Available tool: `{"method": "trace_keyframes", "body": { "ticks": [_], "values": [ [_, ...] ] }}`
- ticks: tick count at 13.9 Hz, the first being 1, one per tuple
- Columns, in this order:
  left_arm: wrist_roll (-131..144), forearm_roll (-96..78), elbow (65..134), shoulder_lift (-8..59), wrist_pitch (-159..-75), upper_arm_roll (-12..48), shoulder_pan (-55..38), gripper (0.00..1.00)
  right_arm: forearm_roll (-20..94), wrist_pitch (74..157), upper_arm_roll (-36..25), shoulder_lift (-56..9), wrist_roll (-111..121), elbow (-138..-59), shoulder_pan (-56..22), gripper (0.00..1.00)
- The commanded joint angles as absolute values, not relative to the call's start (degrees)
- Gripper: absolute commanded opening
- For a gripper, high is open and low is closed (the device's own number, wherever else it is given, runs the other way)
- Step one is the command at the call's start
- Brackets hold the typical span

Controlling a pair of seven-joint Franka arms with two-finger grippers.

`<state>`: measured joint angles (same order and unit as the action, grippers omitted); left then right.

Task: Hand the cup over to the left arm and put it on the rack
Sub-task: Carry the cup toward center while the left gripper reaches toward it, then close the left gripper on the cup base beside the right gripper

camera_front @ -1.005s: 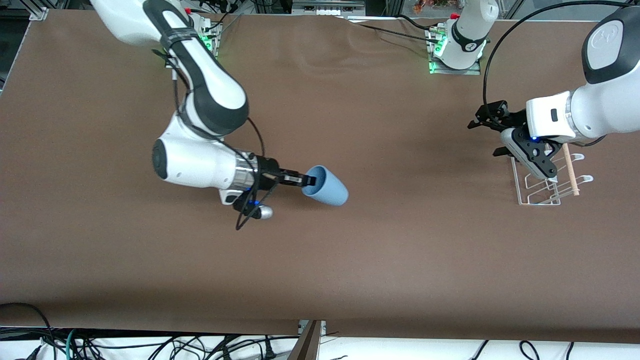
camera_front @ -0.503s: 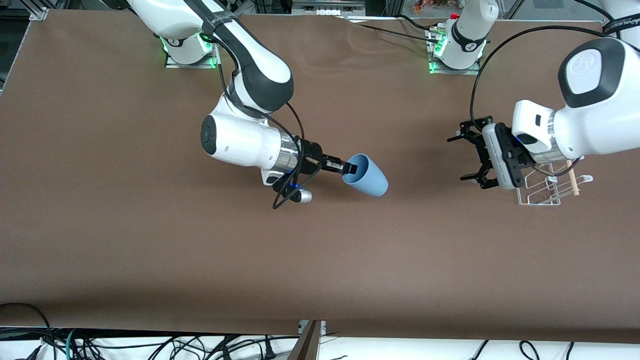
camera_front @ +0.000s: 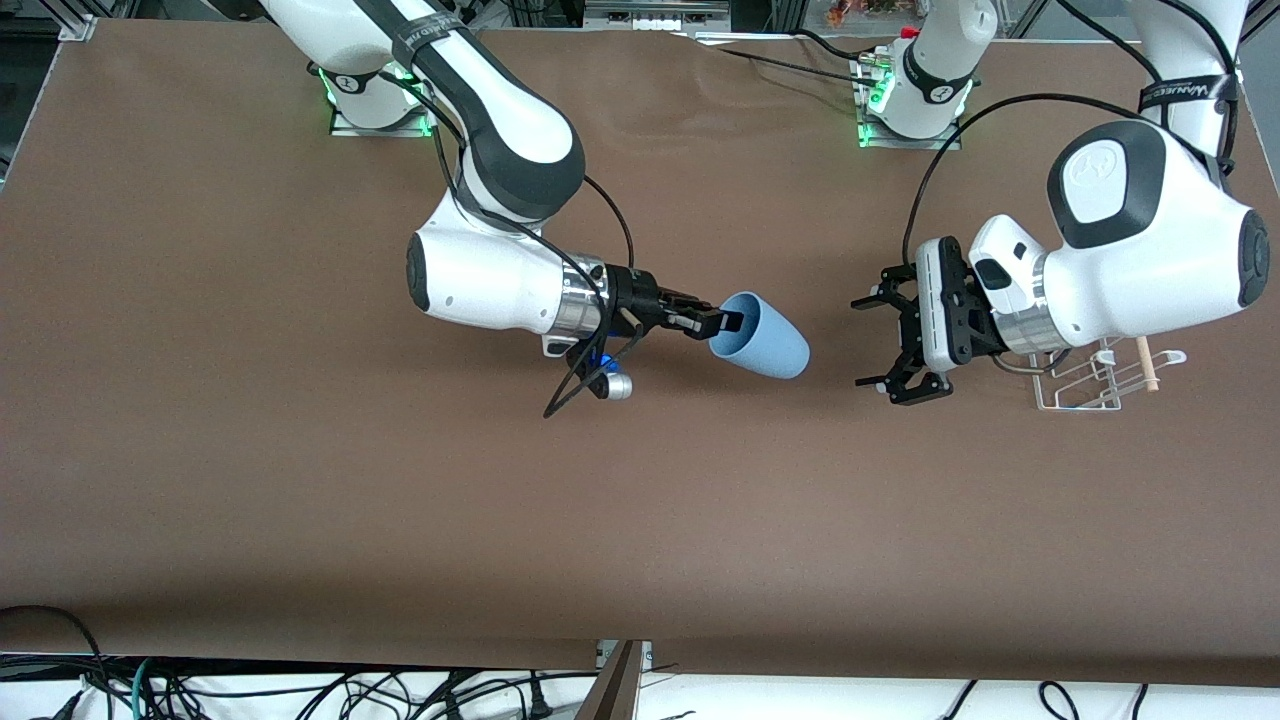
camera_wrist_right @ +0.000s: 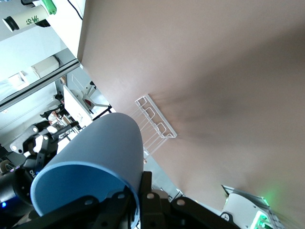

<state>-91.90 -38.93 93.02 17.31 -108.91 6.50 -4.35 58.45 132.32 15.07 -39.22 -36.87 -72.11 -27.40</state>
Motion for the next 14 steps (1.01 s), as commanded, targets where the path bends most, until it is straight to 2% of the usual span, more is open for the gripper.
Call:
{"method": "trace_keyframes", "body": {
  "ticks": [1,12,13,14],
  "values": [
    [-98.86,-46.03,93.08,17.23,-109.51,6.42,-4.04,1.0,61.95,132.45,15.56,-40.43,-37.71,-69.79,-27.69,0.0],
    [-99.23,-51.15,100.54,15.12,-115.05,11.78,-4.92,1.0,63.11,132.36,15.47,-40.34,-38.85,-69.61,-28.83,0.0],
    [-99.23,-51.07,100.63,14.94,-115.14,11.78,-4.92,0.94,63.11,132.36,15.56,-40.34,-38.93,-69.61,-28.83,0.0],
    [-99.23,-51.06,100.46,14.94,-115.14,11.78,-4.92,0.42,63.11,132.36,15.56,-40.34,-38.94,-69.61,-28.83,0.0]
  ]
}}
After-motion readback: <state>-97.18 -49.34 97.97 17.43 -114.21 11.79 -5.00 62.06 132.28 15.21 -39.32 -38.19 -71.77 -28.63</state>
